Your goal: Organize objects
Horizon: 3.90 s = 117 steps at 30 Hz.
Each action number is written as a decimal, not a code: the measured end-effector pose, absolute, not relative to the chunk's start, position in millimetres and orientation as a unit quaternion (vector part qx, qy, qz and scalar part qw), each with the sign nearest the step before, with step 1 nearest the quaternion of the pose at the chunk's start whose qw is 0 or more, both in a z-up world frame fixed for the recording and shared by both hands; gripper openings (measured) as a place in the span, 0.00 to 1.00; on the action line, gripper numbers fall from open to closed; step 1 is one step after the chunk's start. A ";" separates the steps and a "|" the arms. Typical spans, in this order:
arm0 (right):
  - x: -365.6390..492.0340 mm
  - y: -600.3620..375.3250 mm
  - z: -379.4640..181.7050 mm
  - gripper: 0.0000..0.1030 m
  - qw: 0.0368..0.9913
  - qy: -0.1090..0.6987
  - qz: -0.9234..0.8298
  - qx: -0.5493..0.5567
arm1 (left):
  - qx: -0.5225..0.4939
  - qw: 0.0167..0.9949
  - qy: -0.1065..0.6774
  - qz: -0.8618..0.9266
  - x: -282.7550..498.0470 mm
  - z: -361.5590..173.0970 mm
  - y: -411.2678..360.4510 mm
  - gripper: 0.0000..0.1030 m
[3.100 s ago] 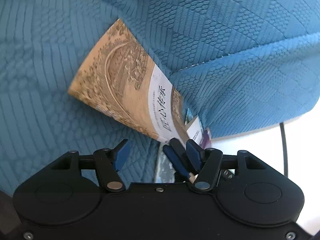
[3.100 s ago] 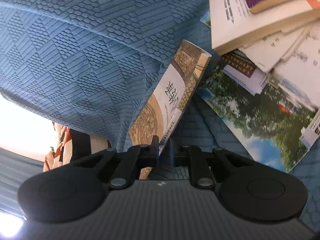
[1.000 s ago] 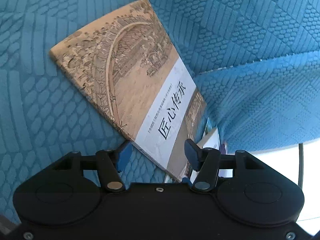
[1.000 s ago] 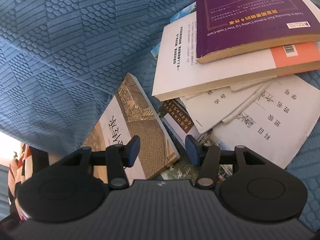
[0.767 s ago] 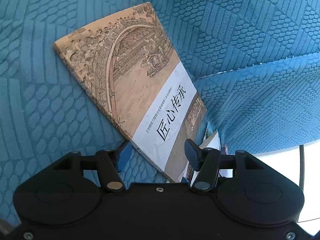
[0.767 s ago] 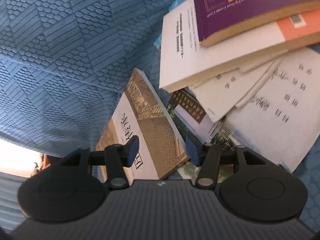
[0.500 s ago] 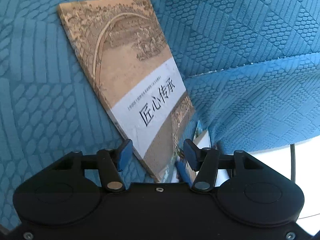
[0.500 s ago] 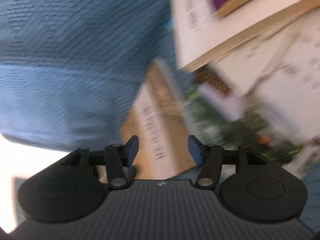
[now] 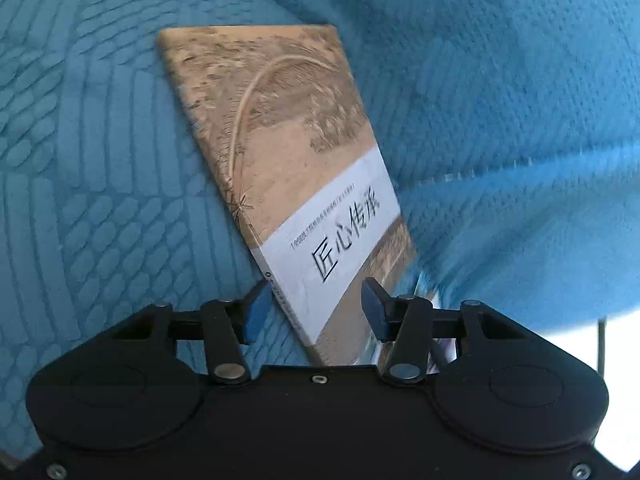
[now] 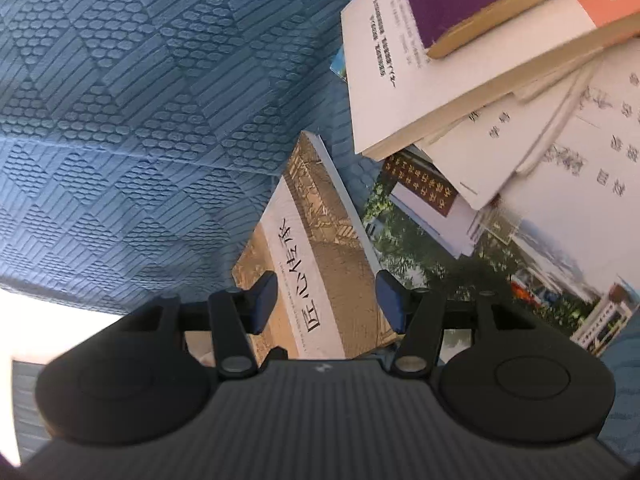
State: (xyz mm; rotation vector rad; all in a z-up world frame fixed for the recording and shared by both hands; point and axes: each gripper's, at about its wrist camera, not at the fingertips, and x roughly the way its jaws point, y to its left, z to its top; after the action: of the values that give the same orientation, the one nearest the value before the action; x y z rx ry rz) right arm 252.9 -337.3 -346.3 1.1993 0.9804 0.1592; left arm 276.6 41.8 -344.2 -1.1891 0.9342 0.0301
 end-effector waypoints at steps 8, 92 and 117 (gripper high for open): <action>240.4 -314.5 -347.5 0.55 0.700 0.468 0.107 0.529 | -0.548 0.731 0.406 0.030 279.5 -343.4 56.5 0.53; 319.2 -250.2 -337.9 0.16 0.681 0.493 0.151 0.519 | -0.603 0.692 0.394 -0.044 238.7 -308.1 163.6 0.11; 207.4 -298.6 -163.0 0.19 0.835 0.341 0.154 0.403 | -0.511 0.705 0.432 -0.234 239.4 -206.9 129.0 0.16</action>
State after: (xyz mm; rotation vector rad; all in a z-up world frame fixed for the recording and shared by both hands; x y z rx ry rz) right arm 207.4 -298.6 -163.0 0.8539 0.7222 0.3258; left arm 239.4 129.0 -206.9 -1.1356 0.9614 -0.5204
